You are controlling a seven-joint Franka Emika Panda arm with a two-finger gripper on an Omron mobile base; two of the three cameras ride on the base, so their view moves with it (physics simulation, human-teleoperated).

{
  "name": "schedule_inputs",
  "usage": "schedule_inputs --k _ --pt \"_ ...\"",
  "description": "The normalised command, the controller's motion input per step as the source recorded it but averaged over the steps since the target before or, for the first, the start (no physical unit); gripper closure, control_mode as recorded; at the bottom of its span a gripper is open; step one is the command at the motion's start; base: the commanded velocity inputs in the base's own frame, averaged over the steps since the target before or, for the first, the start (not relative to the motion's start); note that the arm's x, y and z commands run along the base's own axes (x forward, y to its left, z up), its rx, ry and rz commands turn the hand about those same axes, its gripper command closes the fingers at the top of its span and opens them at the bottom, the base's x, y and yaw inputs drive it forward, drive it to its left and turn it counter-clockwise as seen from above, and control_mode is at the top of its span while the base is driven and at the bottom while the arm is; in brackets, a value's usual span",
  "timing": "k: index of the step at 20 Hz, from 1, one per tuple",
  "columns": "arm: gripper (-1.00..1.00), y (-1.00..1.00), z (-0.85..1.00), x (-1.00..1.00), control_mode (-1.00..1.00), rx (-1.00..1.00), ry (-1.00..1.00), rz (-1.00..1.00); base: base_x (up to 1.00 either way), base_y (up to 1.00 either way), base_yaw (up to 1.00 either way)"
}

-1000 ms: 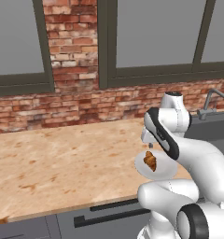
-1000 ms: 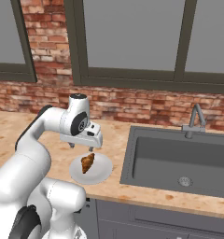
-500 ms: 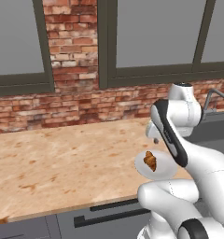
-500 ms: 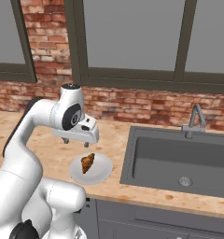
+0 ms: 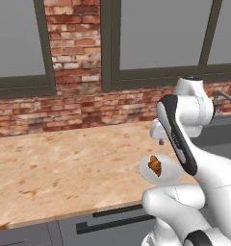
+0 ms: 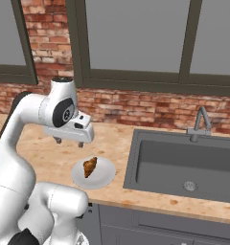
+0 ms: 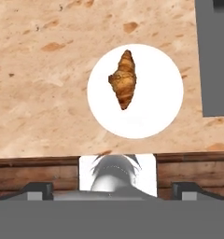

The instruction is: Place the pastries on the plates.

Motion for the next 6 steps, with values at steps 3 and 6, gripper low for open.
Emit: schedule_inputs --k 3,6 --pt "-1.0 0.09 0.24 -0.41 -1.0 0.0 0.0 0.0 0.0 0.0 0.0" --pt "-1.0 0.0 0.23 -0.52 -1.0 0.0 0.0 0.0 0.0 0.0 0.0"
